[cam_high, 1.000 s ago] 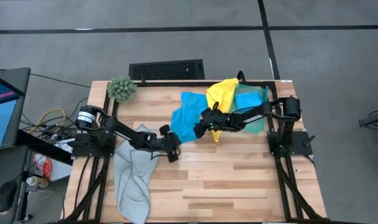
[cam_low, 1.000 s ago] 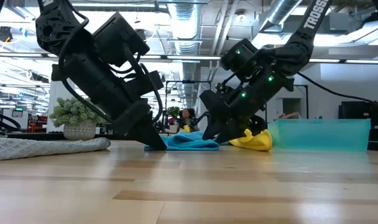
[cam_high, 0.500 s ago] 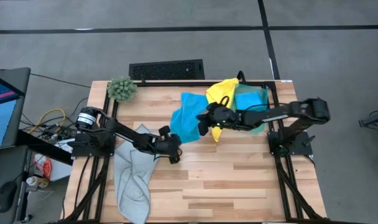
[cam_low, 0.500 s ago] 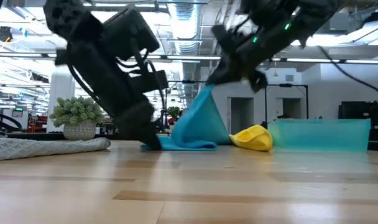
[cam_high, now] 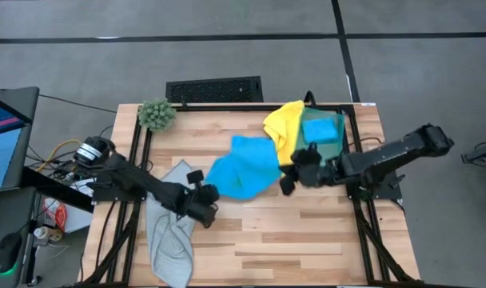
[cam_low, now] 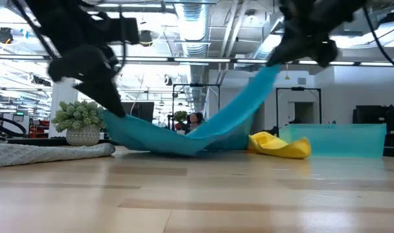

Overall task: Fold microfiber towels
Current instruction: Fold the blue microfiber cloth

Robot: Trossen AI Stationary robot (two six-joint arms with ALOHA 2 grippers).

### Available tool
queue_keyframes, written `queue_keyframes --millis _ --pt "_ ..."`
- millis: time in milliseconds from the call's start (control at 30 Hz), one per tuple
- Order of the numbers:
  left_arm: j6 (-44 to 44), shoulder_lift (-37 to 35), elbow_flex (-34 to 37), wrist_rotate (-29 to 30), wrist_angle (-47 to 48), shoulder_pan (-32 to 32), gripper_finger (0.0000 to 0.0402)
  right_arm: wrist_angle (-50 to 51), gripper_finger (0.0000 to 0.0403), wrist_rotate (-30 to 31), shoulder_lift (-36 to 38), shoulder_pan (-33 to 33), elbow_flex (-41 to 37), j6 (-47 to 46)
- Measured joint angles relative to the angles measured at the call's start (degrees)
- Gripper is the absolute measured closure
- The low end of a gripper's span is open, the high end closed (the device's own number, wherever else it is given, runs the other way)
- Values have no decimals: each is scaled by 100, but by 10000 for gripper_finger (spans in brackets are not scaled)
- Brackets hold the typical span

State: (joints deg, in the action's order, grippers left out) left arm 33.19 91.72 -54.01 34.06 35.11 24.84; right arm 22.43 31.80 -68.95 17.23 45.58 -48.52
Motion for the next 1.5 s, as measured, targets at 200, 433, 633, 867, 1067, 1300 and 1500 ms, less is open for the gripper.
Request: queue_keyframes --millis 200,433,633,867,1067,1300,1500 --pt "661 -362 -1 118 487 540 401 491 396 65 -296 1238 -1 -1558" --pt "1235 -504 -4 75 681 974 401 555 396 158 -793 2665 0 -3384" --pt "1331 -502 -340 236 833 1126 401 521 395 726 -1076 3485 0 -4582" --pt "662 -504 -1701 1662 2532 976 401 635 398 1898 -349 3126 0 -3532" --pt "508 -504 -2503 2873 4150 426 401 599 397 2586 852 1911 0 -1350" --pt "-148 -515 -2928 3375 5082 -411 401 -473 397 2800 2149 878 2 1418" --pt "76 -515 -3280 3183 5436 -301 401 -354 397 2471 2459 1379 7 1399"
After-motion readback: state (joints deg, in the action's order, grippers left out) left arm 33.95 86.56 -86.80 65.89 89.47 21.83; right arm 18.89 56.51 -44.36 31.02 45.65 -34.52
